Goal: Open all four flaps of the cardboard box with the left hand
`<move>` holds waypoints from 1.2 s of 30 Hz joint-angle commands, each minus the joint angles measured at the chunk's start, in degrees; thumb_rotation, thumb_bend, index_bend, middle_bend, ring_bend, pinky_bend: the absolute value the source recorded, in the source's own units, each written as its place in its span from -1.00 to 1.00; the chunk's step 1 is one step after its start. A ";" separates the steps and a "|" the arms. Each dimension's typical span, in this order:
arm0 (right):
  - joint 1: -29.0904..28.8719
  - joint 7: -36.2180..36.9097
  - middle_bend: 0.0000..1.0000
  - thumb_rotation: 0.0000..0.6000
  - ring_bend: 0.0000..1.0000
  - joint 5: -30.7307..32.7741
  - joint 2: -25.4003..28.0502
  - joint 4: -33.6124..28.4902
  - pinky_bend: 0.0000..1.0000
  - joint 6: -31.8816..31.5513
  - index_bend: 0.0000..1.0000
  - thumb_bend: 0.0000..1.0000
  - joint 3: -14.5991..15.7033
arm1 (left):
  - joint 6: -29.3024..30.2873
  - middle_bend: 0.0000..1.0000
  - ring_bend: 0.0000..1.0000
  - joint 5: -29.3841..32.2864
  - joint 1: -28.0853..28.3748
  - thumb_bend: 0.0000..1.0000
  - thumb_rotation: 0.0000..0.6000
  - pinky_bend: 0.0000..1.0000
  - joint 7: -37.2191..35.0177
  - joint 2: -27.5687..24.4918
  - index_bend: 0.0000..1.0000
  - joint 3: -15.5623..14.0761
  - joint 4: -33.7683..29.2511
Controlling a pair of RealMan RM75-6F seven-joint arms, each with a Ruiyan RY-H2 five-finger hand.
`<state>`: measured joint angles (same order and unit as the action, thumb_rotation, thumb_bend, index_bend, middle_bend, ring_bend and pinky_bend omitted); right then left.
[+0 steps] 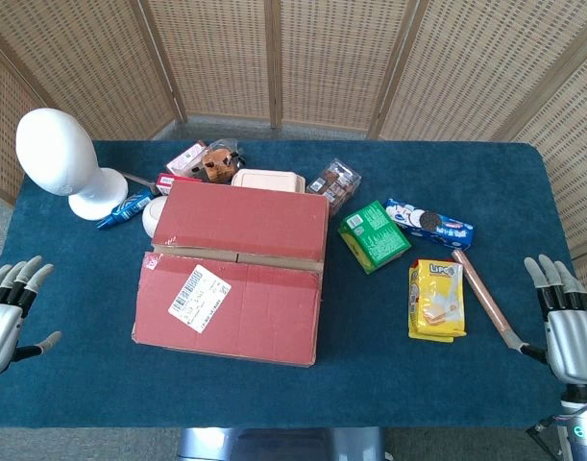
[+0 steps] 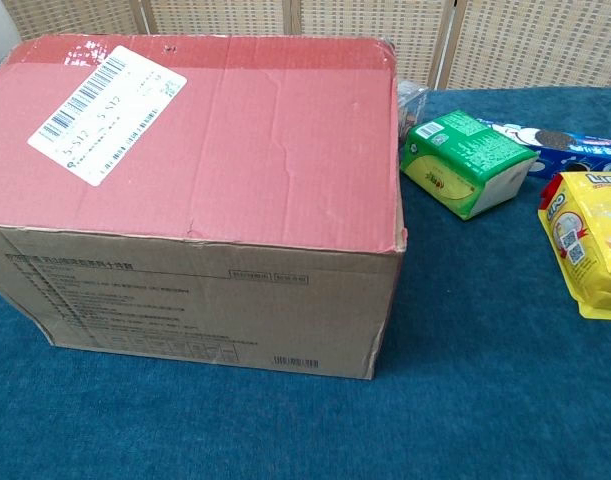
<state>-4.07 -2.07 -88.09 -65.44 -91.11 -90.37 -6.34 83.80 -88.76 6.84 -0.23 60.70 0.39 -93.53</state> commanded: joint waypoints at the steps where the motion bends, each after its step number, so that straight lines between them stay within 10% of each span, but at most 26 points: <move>1: 0.03 -0.29 -1.00 1.00 -1.00 -0.11 0.02 -0.05 -0.68 -0.20 -1.00 -1.00 -0.02 | 0.10 -1.00 -1.00 -0.05 0.09 -1.00 1.00 -1.00 0.24 0.05 -1.00 0.16 -0.01; 10: 0.53 -0.27 -1.00 1.00 -1.00 -0.22 0.65 -0.91 -0.68 -0.74 -1.00 -1.00 0.24 | -1.64 -1.00 -1.00 -1.13 1.34 -1.00 1.00 -1.00 -3.18 -1.31 -1.00 0.00 -0.84; 26: 0.61 -1.63 -1.00 1.00 -1.00 -0.29 0.94 -2.08 -0.68 -0.18 -1.00 -1.00 0.75 | -18.46 -1.00 -1.00 -4.10 14.32 -1.00 1.00 -1.00 -25.96 -20.19 -1.00 2.14 -12.23; 36: 0.75 -2.15 -1.00 1.00 -1.00 -0.30 1.03 -2.62 -0.68 -0.12 -1.00 -1.00 0.92 | -27.79 -1.00 -1.00 -3.01 22.62 -1.00 1.00 -0.86 -40.08 -19.30 -0.97 4.54 -10.83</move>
<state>-3.32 -4.22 -88.39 -64.42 -93.73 -90.49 -5.42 58.51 -92.02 26.96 -35.71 40.88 4.06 -104.88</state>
